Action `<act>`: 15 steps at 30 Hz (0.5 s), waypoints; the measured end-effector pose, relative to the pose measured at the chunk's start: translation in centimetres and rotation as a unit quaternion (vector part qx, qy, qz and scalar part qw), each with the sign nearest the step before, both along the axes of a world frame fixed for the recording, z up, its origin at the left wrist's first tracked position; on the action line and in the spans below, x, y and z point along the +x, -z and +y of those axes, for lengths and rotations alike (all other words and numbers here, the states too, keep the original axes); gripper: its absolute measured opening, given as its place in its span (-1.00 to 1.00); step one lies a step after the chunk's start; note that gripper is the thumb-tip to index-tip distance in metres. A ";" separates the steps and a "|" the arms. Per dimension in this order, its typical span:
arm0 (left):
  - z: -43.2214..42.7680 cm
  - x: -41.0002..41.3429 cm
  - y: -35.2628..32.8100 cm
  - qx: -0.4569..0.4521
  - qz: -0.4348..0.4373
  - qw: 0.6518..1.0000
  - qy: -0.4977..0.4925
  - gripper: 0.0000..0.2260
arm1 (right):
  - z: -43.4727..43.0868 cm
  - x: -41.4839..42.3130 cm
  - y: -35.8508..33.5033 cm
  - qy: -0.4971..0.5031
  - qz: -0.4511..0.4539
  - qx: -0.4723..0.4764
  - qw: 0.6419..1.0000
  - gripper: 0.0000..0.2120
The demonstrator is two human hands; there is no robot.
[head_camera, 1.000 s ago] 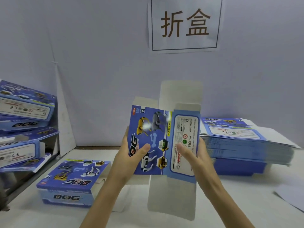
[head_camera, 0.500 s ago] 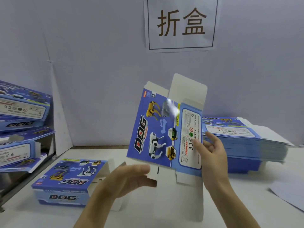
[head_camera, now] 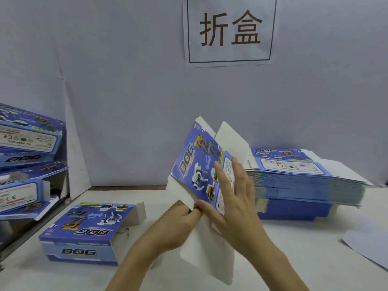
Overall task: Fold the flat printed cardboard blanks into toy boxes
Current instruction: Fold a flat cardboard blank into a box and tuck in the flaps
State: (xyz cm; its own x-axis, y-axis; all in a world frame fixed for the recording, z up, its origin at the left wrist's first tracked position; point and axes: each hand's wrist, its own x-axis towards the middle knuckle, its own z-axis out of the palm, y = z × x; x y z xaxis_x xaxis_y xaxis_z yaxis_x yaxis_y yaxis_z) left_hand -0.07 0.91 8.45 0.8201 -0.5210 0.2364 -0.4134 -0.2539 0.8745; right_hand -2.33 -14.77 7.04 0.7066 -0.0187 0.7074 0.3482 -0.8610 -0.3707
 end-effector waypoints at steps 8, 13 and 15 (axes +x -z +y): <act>0.5 0.5 -0.3 -0.033 -0.056 0.998 -0.007 -0.65 | -0.5 -0.2 -0.2 -0.055 -0.117 -0.048 0.990 -0.24; 2.7 1.2 -1.6 -0.148 -0.040 0.987 0.039 -0.59 | -3.0 0.5 -0.5 0.033 -0.205 -0.019 0.978 -0.33; 3.1 1.2 -1.9 -0.145 -0.034 0.988 0.041 -0.51 | -3.2 0.7 -0.2 0.027 -0.221 -0.008 0.975 -0.44</act>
State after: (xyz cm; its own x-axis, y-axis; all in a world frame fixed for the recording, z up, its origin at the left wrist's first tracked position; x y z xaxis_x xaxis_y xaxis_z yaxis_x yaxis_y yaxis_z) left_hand 1.11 4.05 10.37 0.7550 -0.4874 0.4387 -0.4824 0.0404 0.8750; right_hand -1.64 -17.95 7.29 0.3307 -0.0330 0.9432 0.4252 -0.8870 -0.1801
